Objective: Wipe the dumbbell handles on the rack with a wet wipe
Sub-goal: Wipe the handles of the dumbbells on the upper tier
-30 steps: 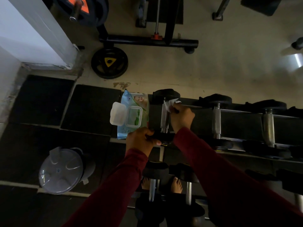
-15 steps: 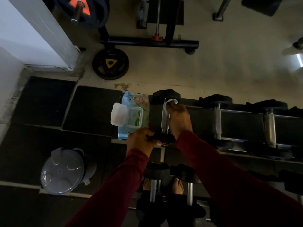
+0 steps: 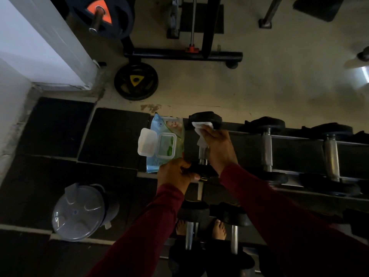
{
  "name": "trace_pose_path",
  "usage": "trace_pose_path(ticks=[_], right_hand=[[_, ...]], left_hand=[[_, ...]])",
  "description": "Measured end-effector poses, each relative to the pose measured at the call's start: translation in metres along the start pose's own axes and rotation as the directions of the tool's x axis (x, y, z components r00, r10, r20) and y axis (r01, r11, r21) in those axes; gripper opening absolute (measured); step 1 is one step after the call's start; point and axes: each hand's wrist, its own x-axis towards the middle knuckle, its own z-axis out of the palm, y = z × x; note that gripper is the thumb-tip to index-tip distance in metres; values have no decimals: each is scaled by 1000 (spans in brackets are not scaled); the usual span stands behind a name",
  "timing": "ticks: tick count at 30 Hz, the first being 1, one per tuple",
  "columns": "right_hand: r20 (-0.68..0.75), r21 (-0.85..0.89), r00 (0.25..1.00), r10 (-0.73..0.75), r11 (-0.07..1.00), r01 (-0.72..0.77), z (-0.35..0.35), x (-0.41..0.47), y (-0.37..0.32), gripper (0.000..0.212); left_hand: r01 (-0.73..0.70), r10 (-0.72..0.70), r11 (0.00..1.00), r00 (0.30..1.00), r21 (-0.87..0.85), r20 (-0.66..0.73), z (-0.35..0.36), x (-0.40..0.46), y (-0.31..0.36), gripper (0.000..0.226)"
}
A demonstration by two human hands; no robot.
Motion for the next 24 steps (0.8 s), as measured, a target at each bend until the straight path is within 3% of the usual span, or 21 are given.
trace_pose_path(ticks=[3, 5, 8, 12, 14, 16, 20, 24], right_hand=[[47, -44, 998, -36, 998, 38, 3, 11, -7, 47], [75, -96, 993, -94, 990, 101, -1, 20, -7, 55], [-22, -38, 998, -59, 998, 58, -5, 20, -1, 48], [-99, 252, 939, 330, 921, -297, -4, 10, -2, 22], [-17, 426, 849, 528, 772, -472, -4, 17, -4, 18], [61, 566, 794, 605, 634, -527, -8, 23, -6, 11], [120, 509, 817, 564, 672, -539, -13, 16, 1, 6], [296, 272, 830, 473, 791, -548, -17, -16, 7, 13]], left_hand=[[4, -4, 1000, 1000, -2, 28, -1, 0, 0, 35], [2, -2, 1000, 1000, 0, 23, -2, 0, 1, 37], [-1, 1, 1000, 1000, -7, 24, -1, 0, 1, 38], [-3, 3, 1000, 999, 5, 35, -1, 1, 0, 37], [-5, 4, 1000, 1000, 7, 27, 0, 1, -1, 36], [-9, 9, 1000, 1000, 15, 18, 0, 2, -1, 36], [-9, 8, 1000, 1000, 20, 23, 0, 3, -3, 37], [-25, 24, 999, 999, 34, 34, -1, 2, -2, 35]])
